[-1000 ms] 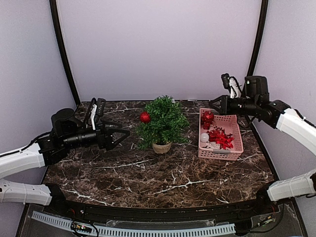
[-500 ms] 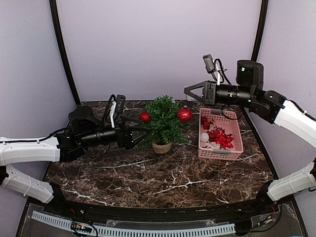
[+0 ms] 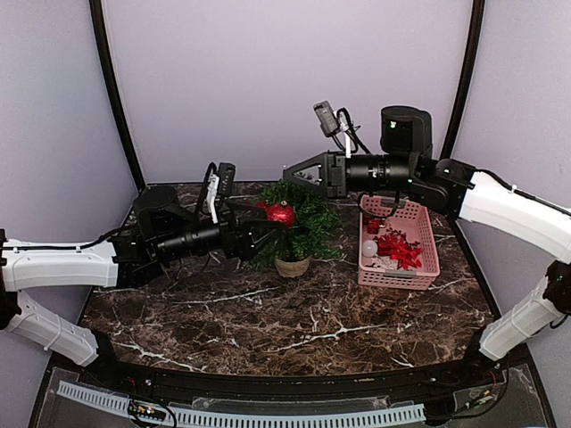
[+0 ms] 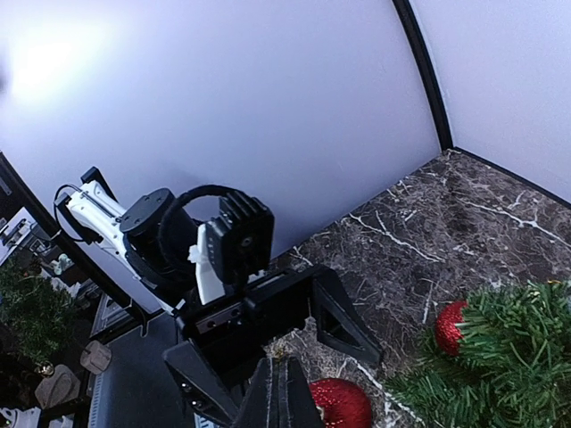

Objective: Decorate the small christmas tree
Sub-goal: Hang the ornament ball on the branch.

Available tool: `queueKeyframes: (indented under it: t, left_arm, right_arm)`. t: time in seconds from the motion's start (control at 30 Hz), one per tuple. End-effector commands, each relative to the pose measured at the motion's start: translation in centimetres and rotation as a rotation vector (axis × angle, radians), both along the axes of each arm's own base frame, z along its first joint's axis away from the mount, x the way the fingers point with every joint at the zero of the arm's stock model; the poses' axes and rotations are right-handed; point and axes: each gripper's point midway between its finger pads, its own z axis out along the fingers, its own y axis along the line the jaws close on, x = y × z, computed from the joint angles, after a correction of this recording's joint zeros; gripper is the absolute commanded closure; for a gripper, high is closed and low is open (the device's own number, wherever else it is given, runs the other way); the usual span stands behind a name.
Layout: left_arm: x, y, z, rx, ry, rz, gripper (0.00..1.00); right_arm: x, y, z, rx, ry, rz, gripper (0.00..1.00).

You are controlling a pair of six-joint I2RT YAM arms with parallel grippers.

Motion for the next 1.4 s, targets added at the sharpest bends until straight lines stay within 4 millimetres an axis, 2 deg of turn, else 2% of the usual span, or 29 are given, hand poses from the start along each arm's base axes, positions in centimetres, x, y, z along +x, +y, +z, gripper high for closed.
queueKeyframes:
  t: [0.0,0.17,0.27,0.4,0.6,0.8,1.1,1.23,1.3,1.37]
  left_arm:
    - [0.4,0.2,1.4,-0.004,-0.043,0.032,0.01]
    - [-0.7,-1.0,2.0,-0.046,-0.066,-0.065,0.01]
    - [-0.5,-1.4,2.4,-0.053,-0.076,-0.075,0.01]
    - [-0.3,-1.4,2.8,-0.06,-0.09,-0.06,0.01]
    - [-1.2,-1.6,3.7,-0.112,-0.107,-0.115,0.03]
    - [-0.8,-2.2,3.5,-0.113,-0.095,-0.121,0.05]
    - [-1.0,-2.0,3.7,-0.121,-0.097,-0.124,0.07]
    - [-1.1,-1.9,3.6,-0.123,-0.094,-0.122,0.14]
    - [-1.1,-1.9,3.5,-0.124,-0.095,-0.123,0.21]
    - [-1.1,-1.9,3.5,-0.125,-0.095,-0.12,0.22]
  right_arm:
    - [-1.5,1.2,3.9,0.102,-0.06,0.074,1.0]
    - [-1.9,1.9,4.0,0.113,-0.066,0.093,1.0]
    - [-1.8,1.9,3.9,0.113,-0.067,0.088,1.0]
    - [-2.1,1.9,3.9,0.116,-0.059,0.103,1.0]
    - [-2.3,2.2,3.4,0.114,-0.049,0.113,1.0]
    - [-2.4,2.3,3.3,0.118,-0.044,0.116,1.0]
    - [-2.3,2.5,2.8,0.111,-0.036,0.117,1.0]
    - [-2.3,2.6,2.5,0.105,-0.032,0.118,1.0]
    - [-2.3,2.6,2.5,0.105,-0.032,0.119,1.0]
    - [-2.4,2.6,2.5,0.103,-0.032,0.12,1.0]
